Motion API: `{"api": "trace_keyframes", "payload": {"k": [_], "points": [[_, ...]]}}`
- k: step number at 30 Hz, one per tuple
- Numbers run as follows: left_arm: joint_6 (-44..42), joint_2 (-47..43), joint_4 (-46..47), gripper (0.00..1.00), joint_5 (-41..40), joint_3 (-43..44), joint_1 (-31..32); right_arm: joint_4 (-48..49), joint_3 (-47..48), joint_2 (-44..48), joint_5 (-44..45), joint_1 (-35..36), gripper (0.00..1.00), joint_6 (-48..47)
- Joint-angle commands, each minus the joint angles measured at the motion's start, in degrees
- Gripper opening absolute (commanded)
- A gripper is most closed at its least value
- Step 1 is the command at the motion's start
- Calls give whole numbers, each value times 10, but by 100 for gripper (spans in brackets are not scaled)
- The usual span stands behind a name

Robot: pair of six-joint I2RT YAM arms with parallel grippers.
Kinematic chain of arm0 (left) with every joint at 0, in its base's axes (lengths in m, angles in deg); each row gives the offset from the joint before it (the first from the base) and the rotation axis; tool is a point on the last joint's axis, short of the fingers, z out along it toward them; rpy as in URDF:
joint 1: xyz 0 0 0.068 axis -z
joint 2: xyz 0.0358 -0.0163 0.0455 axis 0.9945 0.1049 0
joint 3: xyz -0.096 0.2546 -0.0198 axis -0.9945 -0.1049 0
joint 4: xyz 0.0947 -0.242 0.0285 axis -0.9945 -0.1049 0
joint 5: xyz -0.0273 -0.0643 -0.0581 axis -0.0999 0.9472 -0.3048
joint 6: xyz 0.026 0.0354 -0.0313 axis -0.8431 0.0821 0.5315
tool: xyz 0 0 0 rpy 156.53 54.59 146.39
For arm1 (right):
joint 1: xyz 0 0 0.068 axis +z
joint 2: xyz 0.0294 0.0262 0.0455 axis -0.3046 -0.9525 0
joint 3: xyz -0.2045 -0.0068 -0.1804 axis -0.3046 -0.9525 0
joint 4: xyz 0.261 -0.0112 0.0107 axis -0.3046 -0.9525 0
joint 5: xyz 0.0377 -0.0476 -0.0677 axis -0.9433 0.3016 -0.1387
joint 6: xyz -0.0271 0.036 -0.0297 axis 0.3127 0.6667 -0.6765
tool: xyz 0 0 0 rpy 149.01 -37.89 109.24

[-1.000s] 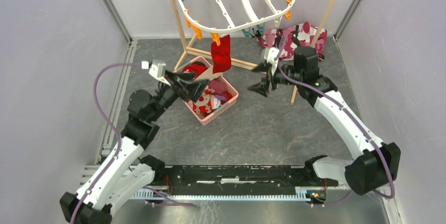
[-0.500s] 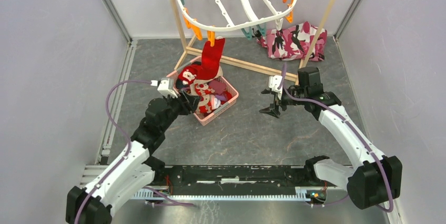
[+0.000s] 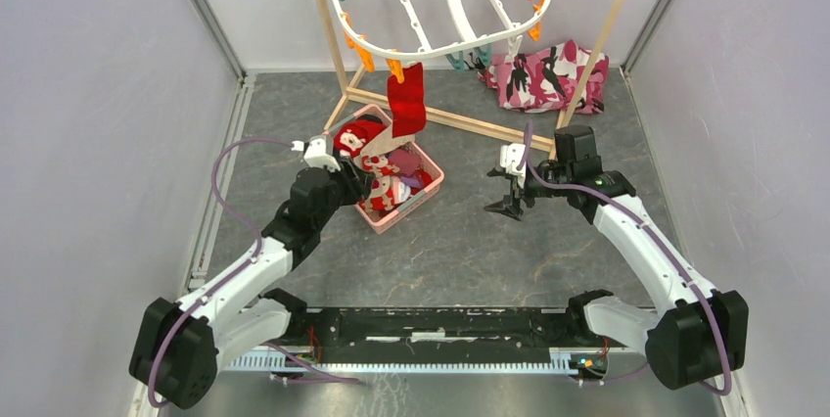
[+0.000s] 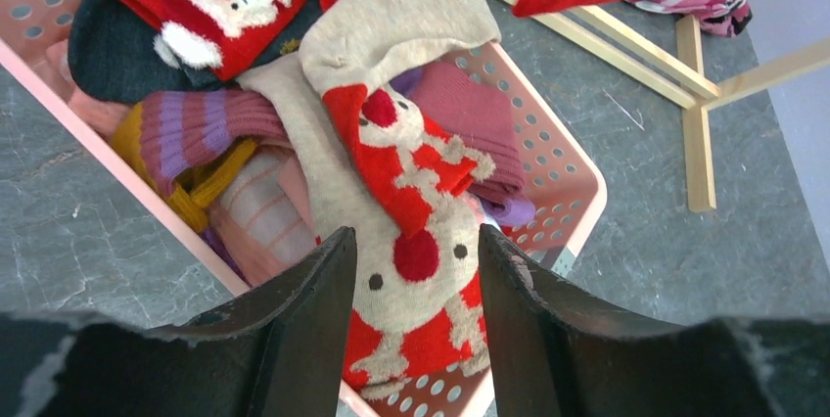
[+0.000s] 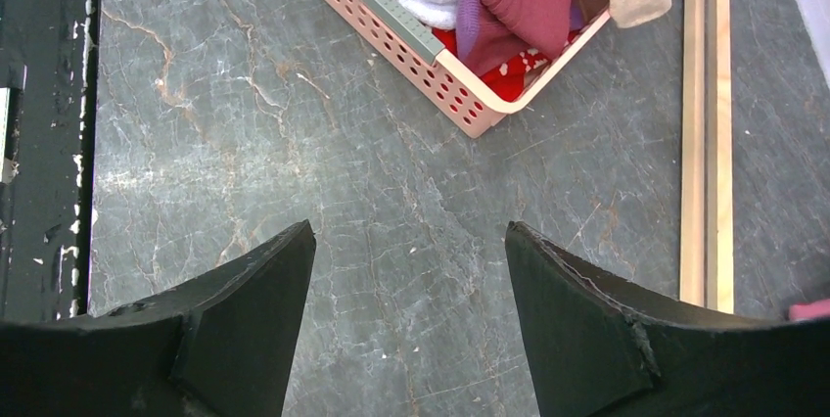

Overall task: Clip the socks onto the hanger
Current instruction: Clamp the sock onto the hanger, then pick up the sock from the bin.

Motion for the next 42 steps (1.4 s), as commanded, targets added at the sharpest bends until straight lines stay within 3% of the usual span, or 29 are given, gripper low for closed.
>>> {"api": "trace_keyframes", "payload": {"k": [1,7,15,20,26,31,35,42], "points": [[16,28,54,56,-28,38,-1,-9,8,1,-15,-2,79,-20],[19,77,63,55,-40,71,-3,-13,9,6,-13,-1,78,-24],[12,80,45,49,-75,83,-9,-24,13,4,-17,-1,78,-32],[11,65,11,52,-61,80,-9,-29,16,3,-22,-2,77,-36],[-8,66,32,61,-110,86,-24,-41,20,-2,-30,-1,77,-44],[-15,164,78,62,-60,149,-60,-43,21,-6,-26,-2,77,-47],[44,261,90,55,-31,210,-86,-46,22,-11,-26,-1,77,-49],[175,409,-74,56,-102,370,-103,-53,25,-19,-24,-2,76,-57]]}}
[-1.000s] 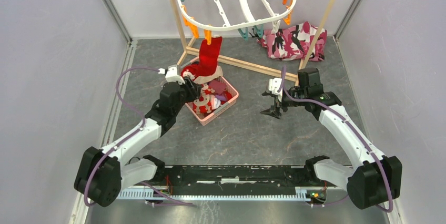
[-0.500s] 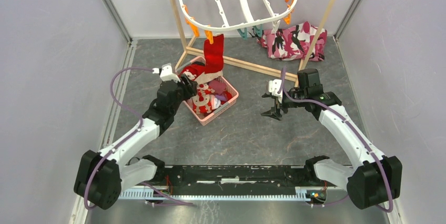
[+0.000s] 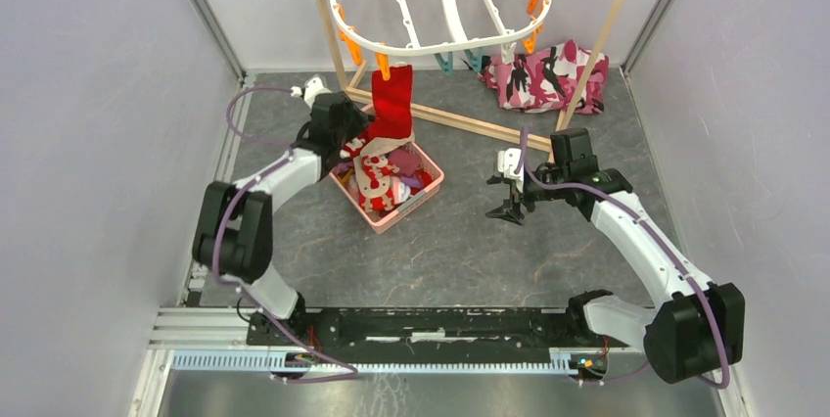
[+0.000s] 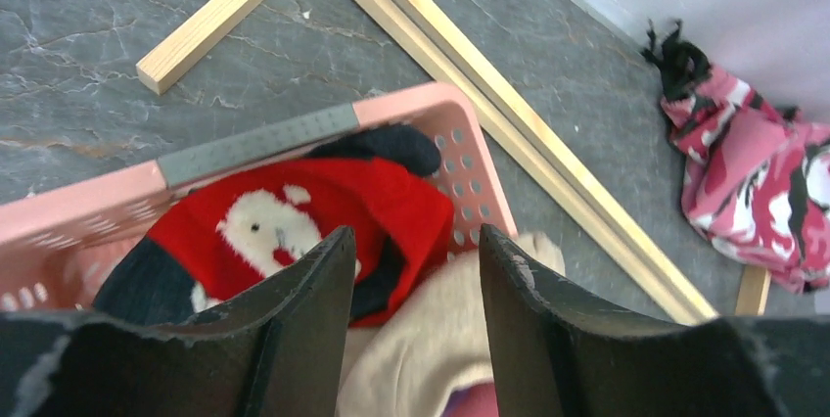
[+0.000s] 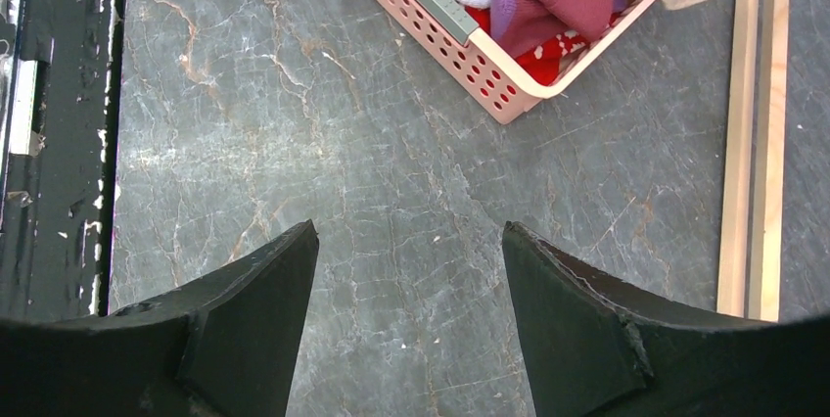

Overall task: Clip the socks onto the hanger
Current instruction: Pick up the sock from the bin.

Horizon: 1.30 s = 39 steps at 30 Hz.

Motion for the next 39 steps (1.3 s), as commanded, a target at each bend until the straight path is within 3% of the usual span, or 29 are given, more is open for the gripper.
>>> {"api": "trace_keyframes", "payload": {"k": [1,12,17,20,28,39], "points": [[108,63,-102,56,-51,90,-7,-11,24,-5,-16,-2,76,-19],[154,147,-124,43,-9,148,-23,-14,26,-16,-14,-2,76,-22],[149,139,-111,11,20,144,-29,-15,26,-16,-14,-2,75,-22],[134,106,-87,3,29,128,-29,-15,26,-15,-14,-2,75,-22],[41,-80,11,2,18,1,-28,-17,27,-8,-17,-1,75,-24],[-66,-265,30,2,24,-94,-24,-18,27,-4,-19,-2,75,-26]]}}
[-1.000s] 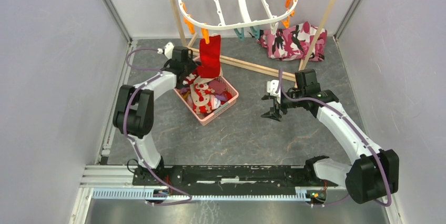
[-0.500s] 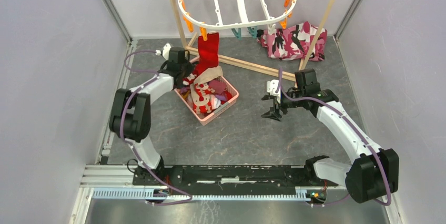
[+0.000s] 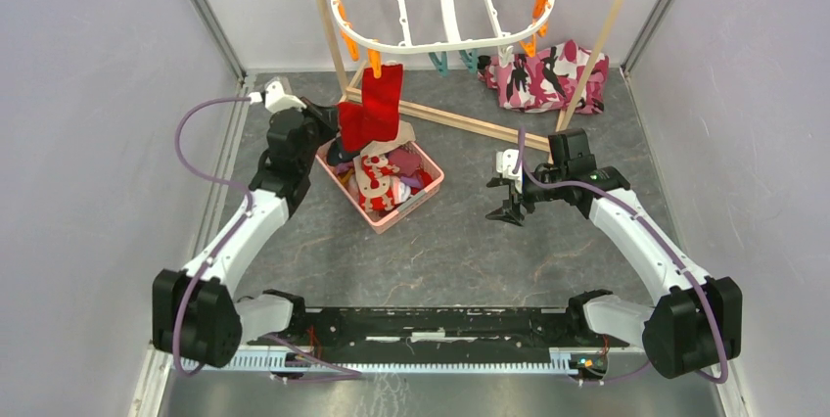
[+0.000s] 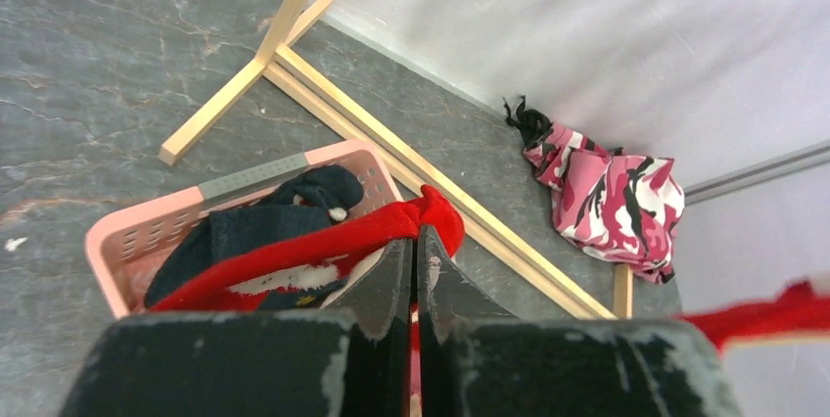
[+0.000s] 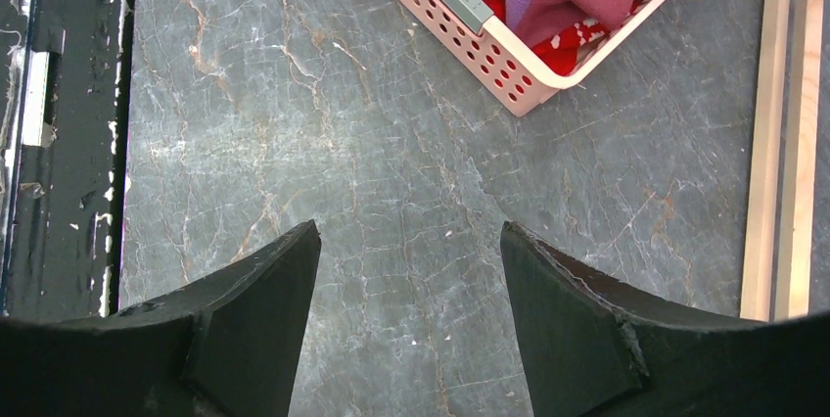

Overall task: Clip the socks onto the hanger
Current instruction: Pick up the sock from the bin.

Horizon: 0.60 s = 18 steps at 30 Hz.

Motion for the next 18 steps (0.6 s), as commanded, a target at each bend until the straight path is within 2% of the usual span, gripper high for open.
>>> {"api": "trace_keyframes", "payload": {"k": [1,5,8,18], "points": [[-73,-66,28,2,1,-37,2,-2,25,11,-18,-2,75,-14],[-91,-130,32,2,15,-74,2,-5,25,12,-20,-2,75,-18],[-108,-170,30,2,56,-95,2,-11,26,12,-25,-2,75,-25],[-127,-288,41,2,309,-147,7,-40,30,22,-56,-2,75,-63]]}}
